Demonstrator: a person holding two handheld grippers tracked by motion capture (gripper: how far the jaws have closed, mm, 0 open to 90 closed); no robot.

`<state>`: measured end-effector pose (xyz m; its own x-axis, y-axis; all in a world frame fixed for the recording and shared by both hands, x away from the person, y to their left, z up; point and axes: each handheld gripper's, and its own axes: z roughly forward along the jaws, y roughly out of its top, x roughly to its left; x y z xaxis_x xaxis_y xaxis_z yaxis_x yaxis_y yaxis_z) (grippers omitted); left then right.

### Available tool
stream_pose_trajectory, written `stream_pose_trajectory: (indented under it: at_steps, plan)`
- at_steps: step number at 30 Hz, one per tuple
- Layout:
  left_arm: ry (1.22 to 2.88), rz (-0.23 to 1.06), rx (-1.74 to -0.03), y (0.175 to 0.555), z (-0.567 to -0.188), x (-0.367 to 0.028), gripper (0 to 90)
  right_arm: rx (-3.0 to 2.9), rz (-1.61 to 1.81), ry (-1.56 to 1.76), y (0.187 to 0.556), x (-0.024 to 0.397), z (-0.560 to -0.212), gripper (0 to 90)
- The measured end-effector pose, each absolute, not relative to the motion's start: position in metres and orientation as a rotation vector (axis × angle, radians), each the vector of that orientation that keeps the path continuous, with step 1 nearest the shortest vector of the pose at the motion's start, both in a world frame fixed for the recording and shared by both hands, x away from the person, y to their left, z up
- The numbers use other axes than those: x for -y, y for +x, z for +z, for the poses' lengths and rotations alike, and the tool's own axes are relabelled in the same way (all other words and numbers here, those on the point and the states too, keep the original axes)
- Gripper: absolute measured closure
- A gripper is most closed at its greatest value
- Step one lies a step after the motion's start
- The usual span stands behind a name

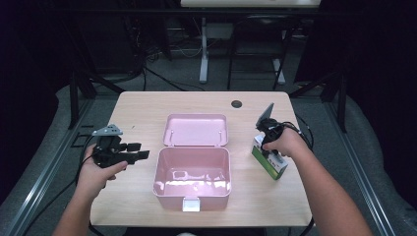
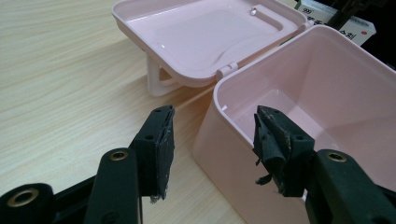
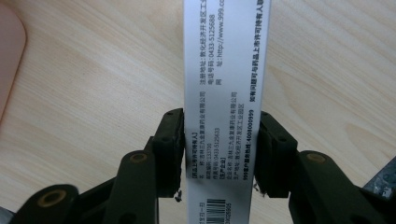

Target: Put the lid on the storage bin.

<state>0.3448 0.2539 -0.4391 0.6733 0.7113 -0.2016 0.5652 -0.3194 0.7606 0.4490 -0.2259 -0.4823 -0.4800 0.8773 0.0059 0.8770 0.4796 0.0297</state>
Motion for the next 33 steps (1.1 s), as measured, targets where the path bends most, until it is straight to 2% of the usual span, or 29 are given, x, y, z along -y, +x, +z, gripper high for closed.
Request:
stream_pose_trajectory:
  at_steps: [33]
  plan:
    - [2.013, 0.208, -0.999, 0.3461, -0.441, -0.2548, 47.7, -2.694, 0.043, 1.593, 0.4504, 0.2271, -0.4868, 61.3]
